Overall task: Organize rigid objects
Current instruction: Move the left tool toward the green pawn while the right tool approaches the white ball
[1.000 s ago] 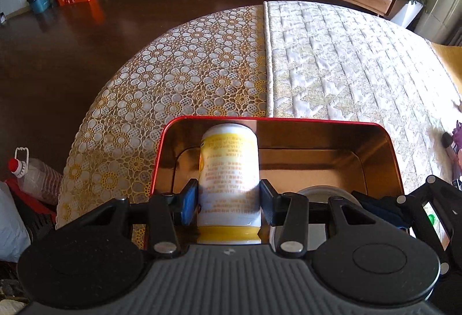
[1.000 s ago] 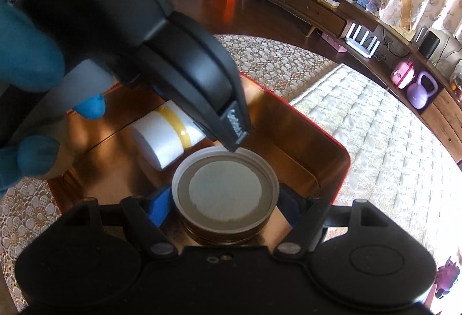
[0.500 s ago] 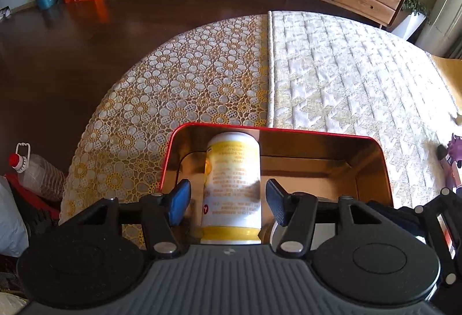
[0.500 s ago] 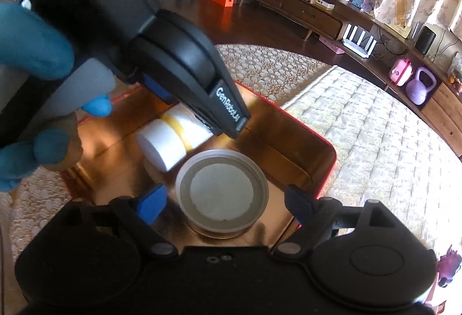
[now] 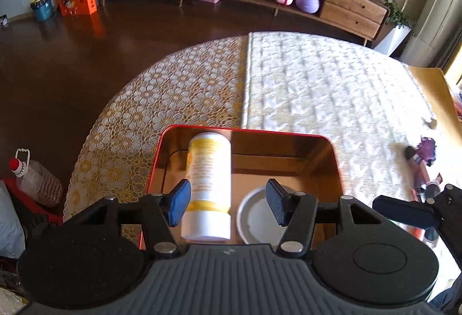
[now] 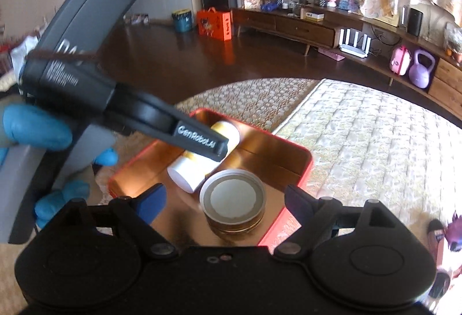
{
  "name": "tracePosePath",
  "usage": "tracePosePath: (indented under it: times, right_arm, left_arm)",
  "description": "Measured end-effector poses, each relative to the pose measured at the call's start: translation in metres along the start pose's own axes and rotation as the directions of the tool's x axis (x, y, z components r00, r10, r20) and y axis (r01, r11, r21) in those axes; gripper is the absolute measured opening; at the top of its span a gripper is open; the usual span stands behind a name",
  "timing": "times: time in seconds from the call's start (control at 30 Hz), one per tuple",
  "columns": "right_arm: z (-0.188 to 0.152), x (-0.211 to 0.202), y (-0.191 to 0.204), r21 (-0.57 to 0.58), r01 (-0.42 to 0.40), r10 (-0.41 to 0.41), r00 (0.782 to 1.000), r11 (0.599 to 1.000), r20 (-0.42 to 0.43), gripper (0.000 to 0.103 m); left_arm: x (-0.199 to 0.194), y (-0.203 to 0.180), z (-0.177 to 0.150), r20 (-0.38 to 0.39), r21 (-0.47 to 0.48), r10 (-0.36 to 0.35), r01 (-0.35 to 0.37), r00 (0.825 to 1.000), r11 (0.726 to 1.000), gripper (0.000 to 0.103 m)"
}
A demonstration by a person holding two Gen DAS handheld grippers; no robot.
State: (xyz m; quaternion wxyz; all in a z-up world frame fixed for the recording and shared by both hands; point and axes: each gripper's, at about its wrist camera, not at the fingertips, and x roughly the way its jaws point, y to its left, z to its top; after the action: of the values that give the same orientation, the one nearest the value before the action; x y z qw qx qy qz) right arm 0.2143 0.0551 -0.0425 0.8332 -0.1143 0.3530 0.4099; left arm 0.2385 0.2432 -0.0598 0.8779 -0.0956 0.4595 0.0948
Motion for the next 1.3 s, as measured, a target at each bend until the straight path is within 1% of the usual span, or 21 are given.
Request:
tracePosePath:
  times: [0.1, 0.23, 0.4, 0.5, 0.57, 0.8, 0.87, 0.9, 0.93, 1.03, 1.1, 1.3]
  right_arm:
    - [-0.003, -0.019, -0.006, 0.017, 0.001, -0.002, 1.0, 1.0, 0.023, 0.094]
    - [-0.012, -0.044, -0.013, 0.037, 0.013, -0.014, 0.999, 0.999, 0.05, 0.095]
    - [-0.029, -0.078, -0.033, 0.089, 0.026, -0.033, 0.996, 0.996, 0.085, 0.095]
    - [-0.042, -0.096, -0.045, 0.122, 0.032, -0.044, 0.994, 0.992, 0.1, 0.095]
    - [-0.05, -0.107, -0.052, 0.13, 0.051, -0.066, 0.992, 0.99, 0.109, 0.096]
    - [-0.085, -0.135, -0.085, 0.21, 0.097, -0.124, 0.985, 0.973, 0.117, 0.098]
    - [-0.094, -0.141, -0.093, 0.23, 0.103, -0.133, 0.984, 0.968, 0.117, 0.098]
    - [-0.1, -0.144, -0.098, 0.237, 0.116, -0.147, 0.982, 0.965, 0.117, 0.099]
    - [-0.104, -0.146, -0.101, 0.241, 0.129, -0.161, 0.98, 0.962, 0.116, 0.099]
    - [-0.116, -0.153, -0.111, 0.259, 0.158, -0.192, 0.975, 0.953, 0.109, 0.1]
    - [-0.125, -0.157, -0.121, 0.28, 0.168, -0.205, 0.973, 0.945, 0.108, 0.103]
    - [-0.146, -0.161, -0.139, 0.28, 0.213, -0.245, 0.966, 0.936, 0.082, 0.103]
  left_arm:
    - [-0.017, -0.01, -0.004, 0.036, 0.016, 0.004, -0.005, 0.999, 1.0, 0.057]
    - [-0.037, -0.023, -0.009, 0.072, 0.029, -0.012, 0.01, 0.997, 1.0, 0.057]
    - [-0.058, -0.041, -0.021, 0.11, 0.03, -0.034, 0.031, 0.993, 0.999, 0.058]
    - [-0.067, -0.052, -0.03, 0.132, 0.032, -0.051, 0.047, 0.99, 0.998, 0.072]
    - [-0.071, -0.06, -0.036, 0.14, 0.037, -0.065, 0.06, 0.988, 0.997, 0.073]
    - [-0.077, -0.09, -0.054, 0.141, 0.051, -0.097, 0.091, 0.985, 0.995, 0.073]
    - [-0.076, -0.097, -0.059, 0.14, 0.046, -0.104, 0.099, 0.985, 0.994, 0.077]
    - [-0.075, -0.1, -0.061, 0.141, 0.043, -0.11, 0.105, 0.984, 0.994, 0.082]
    - [-0.075, -0.103, -0.065, 0.145, 0.04, -0.115, 0.11, 0.983, 0.993, 0.083]
    - [-0.074, -0.114, -0.074, 0.149, 0.037, -0.128, 0.124, 0.981, 0.992, 0.083]
    - [-0.073, -0.12, -0.079, 0.153, 0.035, -0.132, 0.128, 0.979, 0.991, 0.083]
    - [-0.062, -0.145, -0.094, 0.159, 0.044, -0.137, 0.132, 0.978, 0.99, 0.083]
